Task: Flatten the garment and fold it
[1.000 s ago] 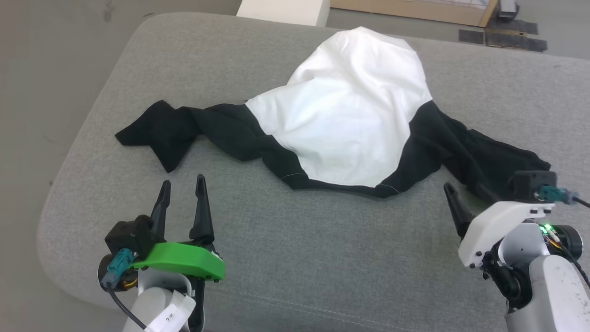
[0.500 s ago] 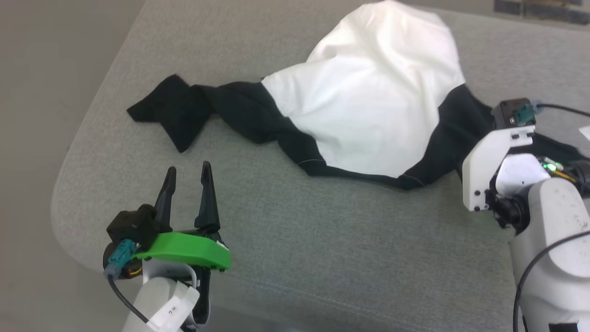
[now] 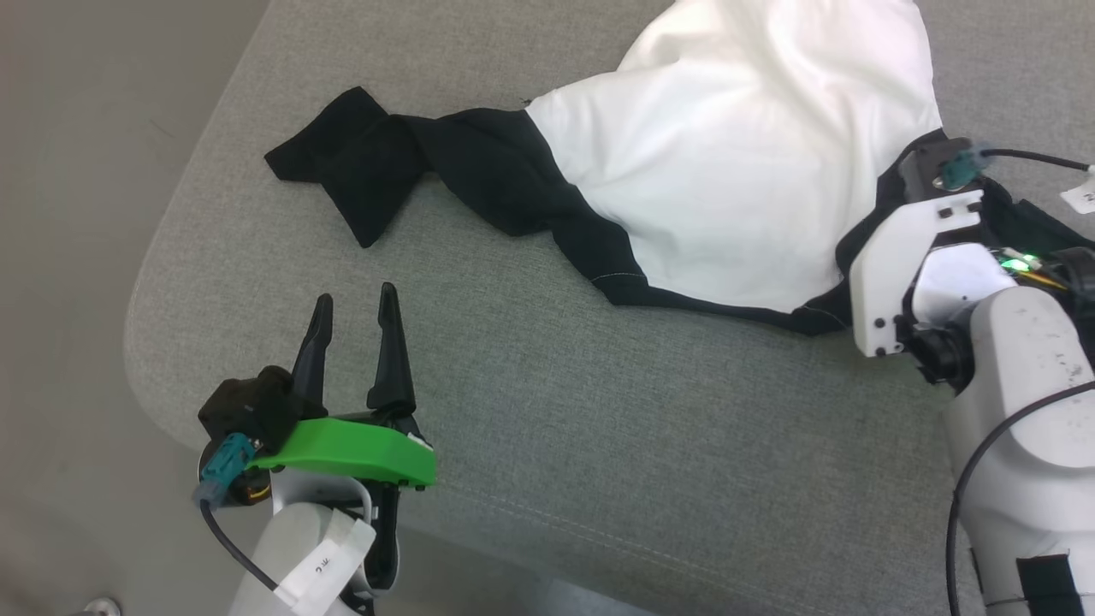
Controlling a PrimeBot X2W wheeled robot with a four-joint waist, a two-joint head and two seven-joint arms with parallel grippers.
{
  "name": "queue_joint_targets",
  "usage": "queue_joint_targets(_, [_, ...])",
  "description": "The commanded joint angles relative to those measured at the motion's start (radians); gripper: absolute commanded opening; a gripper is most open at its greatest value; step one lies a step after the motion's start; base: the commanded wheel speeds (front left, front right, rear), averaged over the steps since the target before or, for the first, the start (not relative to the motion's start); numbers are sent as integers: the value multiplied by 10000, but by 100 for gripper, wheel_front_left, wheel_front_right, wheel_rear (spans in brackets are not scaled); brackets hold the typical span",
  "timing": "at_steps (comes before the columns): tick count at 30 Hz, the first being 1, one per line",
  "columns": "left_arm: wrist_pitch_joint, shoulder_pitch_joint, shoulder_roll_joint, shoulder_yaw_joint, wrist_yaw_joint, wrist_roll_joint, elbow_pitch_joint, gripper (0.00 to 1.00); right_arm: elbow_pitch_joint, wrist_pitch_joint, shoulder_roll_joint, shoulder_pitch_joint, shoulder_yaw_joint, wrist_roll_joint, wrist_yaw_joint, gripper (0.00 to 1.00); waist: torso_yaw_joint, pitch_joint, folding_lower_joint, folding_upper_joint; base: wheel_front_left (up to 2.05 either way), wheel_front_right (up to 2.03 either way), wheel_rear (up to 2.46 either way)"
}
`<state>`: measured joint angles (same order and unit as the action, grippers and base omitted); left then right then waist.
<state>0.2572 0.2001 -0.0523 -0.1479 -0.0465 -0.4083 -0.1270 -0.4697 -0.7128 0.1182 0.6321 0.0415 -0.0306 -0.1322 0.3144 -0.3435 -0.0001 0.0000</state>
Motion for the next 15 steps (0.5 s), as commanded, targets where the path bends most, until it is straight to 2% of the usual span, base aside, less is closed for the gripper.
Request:
queue_joint_targets(1, [45, 152, 20, -10, -39, -61, -43, 100, -257, -84, -41, -210, -85, 166, 15, 0, -114, 128, 1, 0, 0, 0, 0])
queue_joint_targets(8, [-232, 832, 19, -418, 352, -547, -767, 100, 366, 208, 33, -172, -535, 812, 15, 0, -602, 451, 1, 0, 0, 0, 0])
queue_joint_targets(11, [-1553, 1700, 8, -700, 417, -1032, -1498, 100, 716, 228, 108, -196, -862, 1080, 15, 0, -859, 522, 1, 0, 0, 0, 0])
queue_joint_targets(15, [-4134, 3181, 12, -1015, 179, -1659, -2796, 100, 1184, 118, 197, -252, -1269, 1411, 15, 0, -1206, 464, 1, 0, 0, 0, 0])
